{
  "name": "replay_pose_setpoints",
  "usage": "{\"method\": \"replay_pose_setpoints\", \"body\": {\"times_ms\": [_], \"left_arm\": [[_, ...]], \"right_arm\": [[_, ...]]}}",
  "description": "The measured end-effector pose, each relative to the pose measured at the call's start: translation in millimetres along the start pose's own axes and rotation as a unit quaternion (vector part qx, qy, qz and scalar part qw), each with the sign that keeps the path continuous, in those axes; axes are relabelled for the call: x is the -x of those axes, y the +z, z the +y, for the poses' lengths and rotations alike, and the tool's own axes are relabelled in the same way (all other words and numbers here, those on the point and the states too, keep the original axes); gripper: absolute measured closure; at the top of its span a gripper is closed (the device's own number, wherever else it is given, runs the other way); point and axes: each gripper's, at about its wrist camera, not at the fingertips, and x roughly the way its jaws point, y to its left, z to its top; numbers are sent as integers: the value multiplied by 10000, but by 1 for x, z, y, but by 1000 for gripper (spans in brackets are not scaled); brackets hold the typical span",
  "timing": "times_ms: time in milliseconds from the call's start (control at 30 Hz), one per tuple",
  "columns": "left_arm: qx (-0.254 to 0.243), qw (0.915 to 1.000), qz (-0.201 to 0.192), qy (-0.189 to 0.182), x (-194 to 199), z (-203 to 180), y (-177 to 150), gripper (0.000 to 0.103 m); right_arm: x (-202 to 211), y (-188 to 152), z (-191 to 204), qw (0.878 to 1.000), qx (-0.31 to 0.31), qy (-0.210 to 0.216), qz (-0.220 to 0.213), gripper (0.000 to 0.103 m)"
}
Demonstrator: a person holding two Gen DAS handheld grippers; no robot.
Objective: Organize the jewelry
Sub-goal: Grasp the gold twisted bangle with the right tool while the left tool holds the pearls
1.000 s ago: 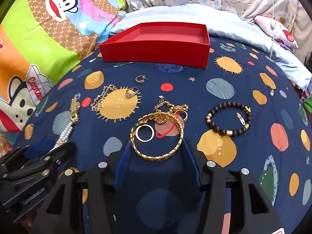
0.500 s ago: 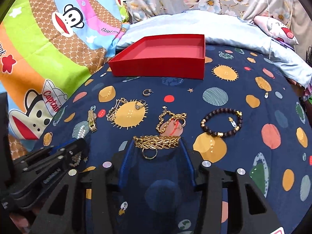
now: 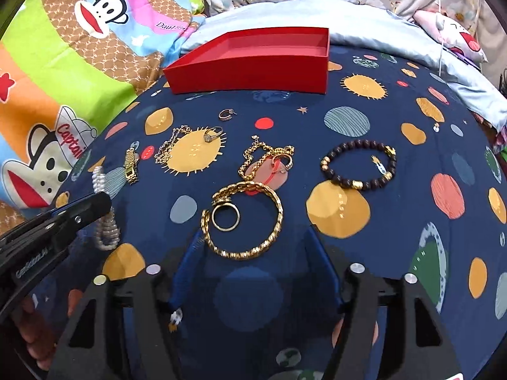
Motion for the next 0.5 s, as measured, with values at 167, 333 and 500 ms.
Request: {"method": "replay_pose_setpoints", "body": {"times_ms": [167,333,500], "left_arm": [[-2,10000,41,12,-4,0,-1,88],[17,9999,102,-12,-9,1,-3,89],[77,9999,81,-62,-8,4,-3,89]], "right_arm": [[-8,4,11,9993,296,-211,-55,38],[-10,7,14,9988,396,-278,-115,47],[1,9,11,9994,198,-22,-289,47]]}}
